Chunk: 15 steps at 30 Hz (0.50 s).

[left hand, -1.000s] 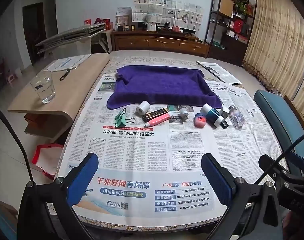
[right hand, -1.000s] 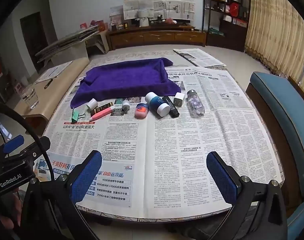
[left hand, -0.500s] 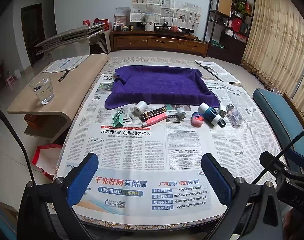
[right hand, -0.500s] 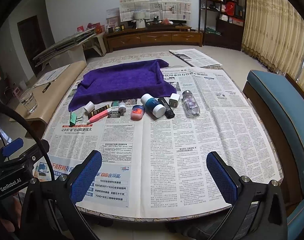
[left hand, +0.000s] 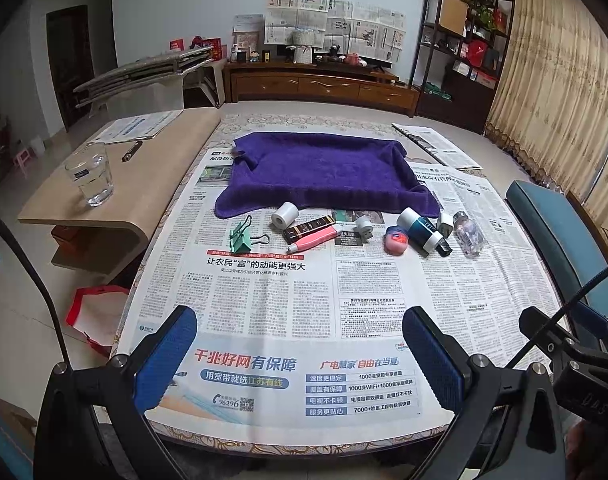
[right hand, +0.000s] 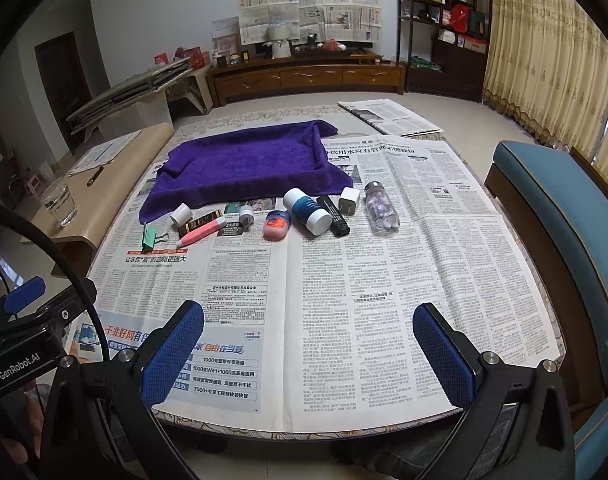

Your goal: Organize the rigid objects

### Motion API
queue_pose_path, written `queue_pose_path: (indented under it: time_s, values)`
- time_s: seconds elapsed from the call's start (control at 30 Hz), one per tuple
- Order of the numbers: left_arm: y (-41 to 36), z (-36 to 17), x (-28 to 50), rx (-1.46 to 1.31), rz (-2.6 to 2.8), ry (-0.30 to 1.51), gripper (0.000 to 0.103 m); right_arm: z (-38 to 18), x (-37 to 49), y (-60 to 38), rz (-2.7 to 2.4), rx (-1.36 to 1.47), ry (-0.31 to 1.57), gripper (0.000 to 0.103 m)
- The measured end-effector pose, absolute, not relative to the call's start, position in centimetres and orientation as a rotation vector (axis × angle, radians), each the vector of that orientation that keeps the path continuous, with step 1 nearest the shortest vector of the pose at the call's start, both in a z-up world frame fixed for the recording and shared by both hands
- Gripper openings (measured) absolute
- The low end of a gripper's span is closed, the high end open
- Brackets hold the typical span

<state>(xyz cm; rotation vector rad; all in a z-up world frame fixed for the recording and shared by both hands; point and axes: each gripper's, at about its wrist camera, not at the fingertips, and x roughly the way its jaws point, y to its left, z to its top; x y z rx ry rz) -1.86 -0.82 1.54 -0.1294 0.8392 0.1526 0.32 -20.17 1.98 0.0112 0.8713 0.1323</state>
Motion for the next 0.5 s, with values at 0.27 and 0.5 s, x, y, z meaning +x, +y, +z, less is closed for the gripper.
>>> queue_pose_path:
  time_s: [0.27, 0.5]
  values:
    - [-0.58, 1.89, -2.18, -0.133, 0.156, 0.837, 0.103, 2.35, -0.14, -20.16, 0.135, 0.01, 0.861, 0.103]
    - [-0.48, 2.06, -2.42, -0.13, 0.158, 0.839, 0.103, 2.63, -0.43, -20.26, 0.136, 0.011, 0.86, 0.103]
